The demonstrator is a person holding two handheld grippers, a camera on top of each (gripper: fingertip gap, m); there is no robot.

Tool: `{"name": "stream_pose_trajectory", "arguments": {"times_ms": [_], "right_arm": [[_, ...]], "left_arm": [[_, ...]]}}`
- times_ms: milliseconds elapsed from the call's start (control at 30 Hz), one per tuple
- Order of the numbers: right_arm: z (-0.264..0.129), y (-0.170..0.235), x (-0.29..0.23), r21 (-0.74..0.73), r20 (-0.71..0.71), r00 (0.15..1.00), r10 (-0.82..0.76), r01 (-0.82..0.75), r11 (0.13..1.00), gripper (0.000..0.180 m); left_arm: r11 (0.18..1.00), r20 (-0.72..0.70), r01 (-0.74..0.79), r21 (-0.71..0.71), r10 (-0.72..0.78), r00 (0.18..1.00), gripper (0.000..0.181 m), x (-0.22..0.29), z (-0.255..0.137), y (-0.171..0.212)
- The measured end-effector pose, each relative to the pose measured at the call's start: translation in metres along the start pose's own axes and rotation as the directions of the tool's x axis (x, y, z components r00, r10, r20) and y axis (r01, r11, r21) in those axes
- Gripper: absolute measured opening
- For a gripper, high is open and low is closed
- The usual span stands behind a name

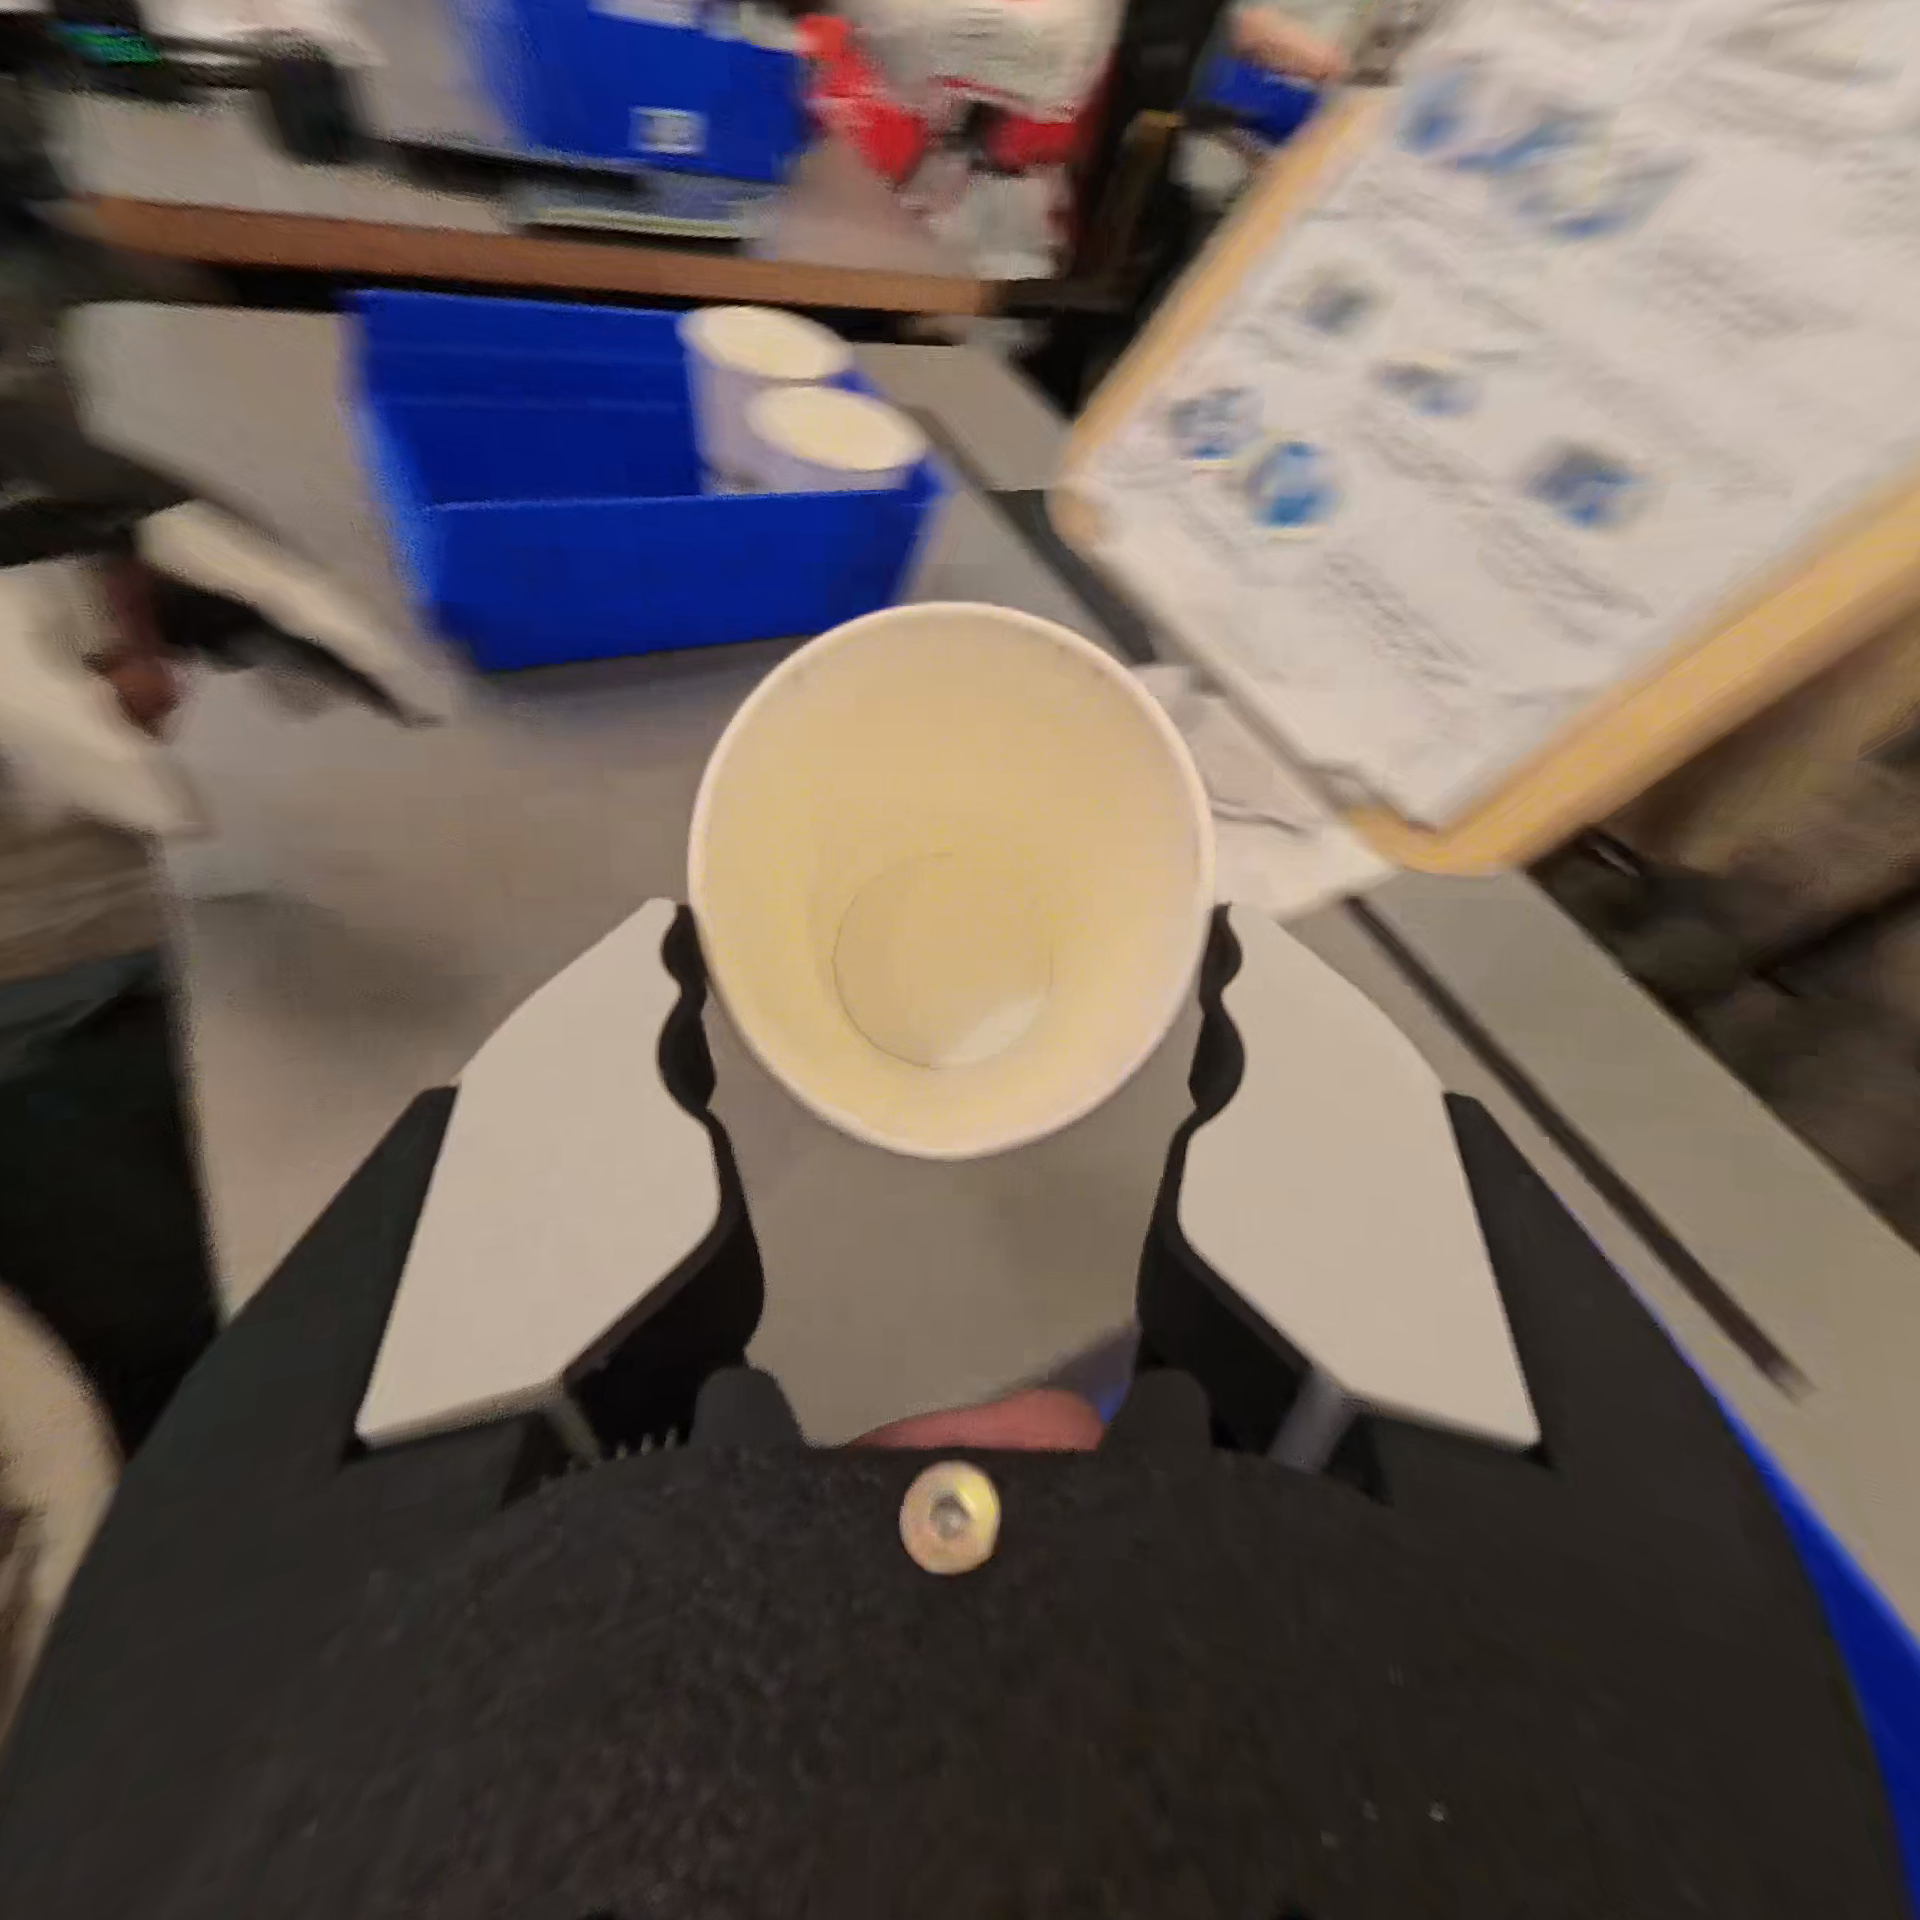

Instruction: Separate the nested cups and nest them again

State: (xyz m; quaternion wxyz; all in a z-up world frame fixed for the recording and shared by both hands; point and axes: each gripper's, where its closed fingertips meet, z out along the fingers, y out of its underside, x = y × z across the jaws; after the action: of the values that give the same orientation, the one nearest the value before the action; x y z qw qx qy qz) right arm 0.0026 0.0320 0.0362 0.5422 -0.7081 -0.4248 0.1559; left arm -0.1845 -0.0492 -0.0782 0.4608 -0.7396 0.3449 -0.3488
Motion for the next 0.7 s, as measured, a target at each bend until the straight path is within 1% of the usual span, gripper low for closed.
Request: {"name": "stream_pose_trajectory", "arguments": {"times_ms": [67, 133, 200, 233, 333, 400, 533, 633, 700], "right_arm": [[-0.038, -0.006, 0.058, -0.028, -0.191, 0.980, 0.052, -0.059, 0.998, 0.091], [-0.077, -0.004, 0.110, -0.054, -0.366, 0.926, 0.094, -0.123, 0.991, 0.091], [-0.104, 0.010, 0.146, -0.093, -0.462, 0.872, 0.159, -0.227, 0.969, 0.091], [-0.111, 0.017, 0.160, -0.102, -0.485, 0.858, 0.171, -0.250, 0.963, 0.091], [-0.115, 0.054, 0.186, -0.197, -0.517, 0.836, 0.182, -0.323, 0.925, 0.091], [-0.107, 0.076, 0.193, -0.226, -0.504, 0.838, 0.211, -0.364, 0.904, 0.091], [-0.087, 0.120, 0.195, -0.287, -0.467, 0.838, 0.282, -0.445, 0.849, 0.092], [-0.074, 0.143, 0.192, -0.317, -0.430, 0.837, 0.339, -0.492, 0.811, 0.092], [-0.068, 0.159, 0.188, -0.359, -0.411, 0.841, 0.351, -0.504, 0.786, 0.093]], "left_arm": [[0.994, -0.010, 0.094, 0.051, -0.093, 0.996, 0.079, -0.002, -0.006, 0.006], [0.982, -0.044, 0.159, 0.097, -0.156, 0.987, 0.077, -0.002, -0.012, 0.006], [0.974, -0.070, 0.198, 0.115, -0.191, 0.979, 0.077, -0.005, -0.016, 0.004], [0.970, -0.084, 0.210, 0.122, -0.201, 0.976, 0.076, -0.005, -0.018, 0.001], [0.962, -0.112, 0.230, 0.144, -0.216, 0.970, 0.075, -0.006, -0.019, -0.004], [0.965, -0.117, 0.228, 0.128, -0.214, 0.970, 0.075, -0.004, -0.018, -0.001], [0.973, -0.116, 0.207, 0.104, -0.195, 0.974, 0.075, 0.001, -0.014, 0.006], [0.975, -0.122, 0.202, 0.089, -0.190, 0.974, 0.075, 0.004, -0.011, 0.010], [0.978, -0.125, 0.196, 0.077, -0.186, 0.975, 0.075, 0.006, -0.009, 0.011]]}}
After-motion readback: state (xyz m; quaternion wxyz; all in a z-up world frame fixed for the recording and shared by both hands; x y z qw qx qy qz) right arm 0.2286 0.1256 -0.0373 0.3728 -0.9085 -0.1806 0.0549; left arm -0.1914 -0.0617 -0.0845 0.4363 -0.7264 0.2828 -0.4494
